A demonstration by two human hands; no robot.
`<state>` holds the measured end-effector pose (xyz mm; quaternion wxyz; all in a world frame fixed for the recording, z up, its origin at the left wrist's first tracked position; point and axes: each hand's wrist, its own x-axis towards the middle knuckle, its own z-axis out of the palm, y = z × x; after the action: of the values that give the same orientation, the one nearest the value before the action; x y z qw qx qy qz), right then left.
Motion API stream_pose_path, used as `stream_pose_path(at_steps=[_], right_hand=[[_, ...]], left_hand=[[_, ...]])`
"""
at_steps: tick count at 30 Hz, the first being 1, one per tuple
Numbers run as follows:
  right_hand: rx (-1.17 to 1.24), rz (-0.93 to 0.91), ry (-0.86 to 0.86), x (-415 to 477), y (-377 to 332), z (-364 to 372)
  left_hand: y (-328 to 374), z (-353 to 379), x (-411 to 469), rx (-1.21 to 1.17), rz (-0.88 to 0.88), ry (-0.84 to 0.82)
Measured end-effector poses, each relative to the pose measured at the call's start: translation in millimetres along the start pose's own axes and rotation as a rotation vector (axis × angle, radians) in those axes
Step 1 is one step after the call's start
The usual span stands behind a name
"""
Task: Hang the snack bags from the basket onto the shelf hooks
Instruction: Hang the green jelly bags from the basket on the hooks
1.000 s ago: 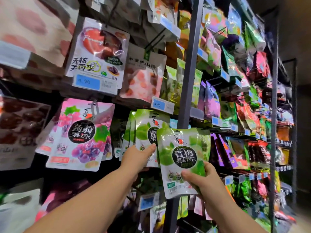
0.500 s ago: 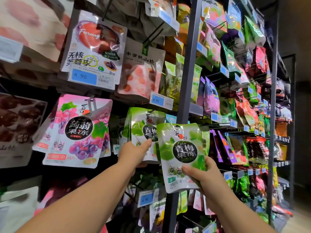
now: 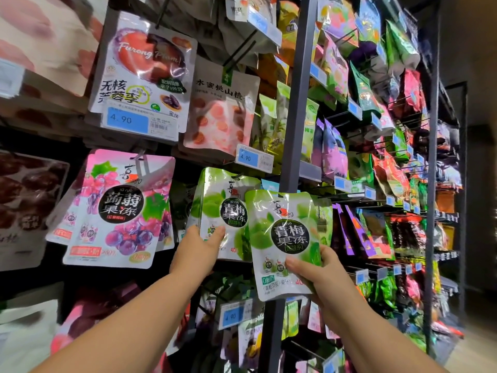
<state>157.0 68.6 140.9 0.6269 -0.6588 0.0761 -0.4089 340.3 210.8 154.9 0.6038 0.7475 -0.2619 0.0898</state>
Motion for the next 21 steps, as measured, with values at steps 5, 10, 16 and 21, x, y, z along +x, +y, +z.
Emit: stream_pose_path(at_steps=[5,10,16,21], right_hand=[[-0.008,0.023,-0.027,4.1,-3.1,19.1],[0.085,0.049,-0.071,15.4,-5.6,45.7],[0.141,0.014,-0.049,33.1,-4.4,70.7],[0.123,-0.046,-0.042,46.6,1.8,76.9]], left_hand=[[-11.2,-0.4,-21.3,0.028,0.133,0.161],[3.4,-1.3,-42.2,-0.269,0.293,0.142],[19.2,-0.9,-41.2,-0.336,0.247,-0.05],[20.6,0.8,-35.6,-0.307,0.263,-0.055]])
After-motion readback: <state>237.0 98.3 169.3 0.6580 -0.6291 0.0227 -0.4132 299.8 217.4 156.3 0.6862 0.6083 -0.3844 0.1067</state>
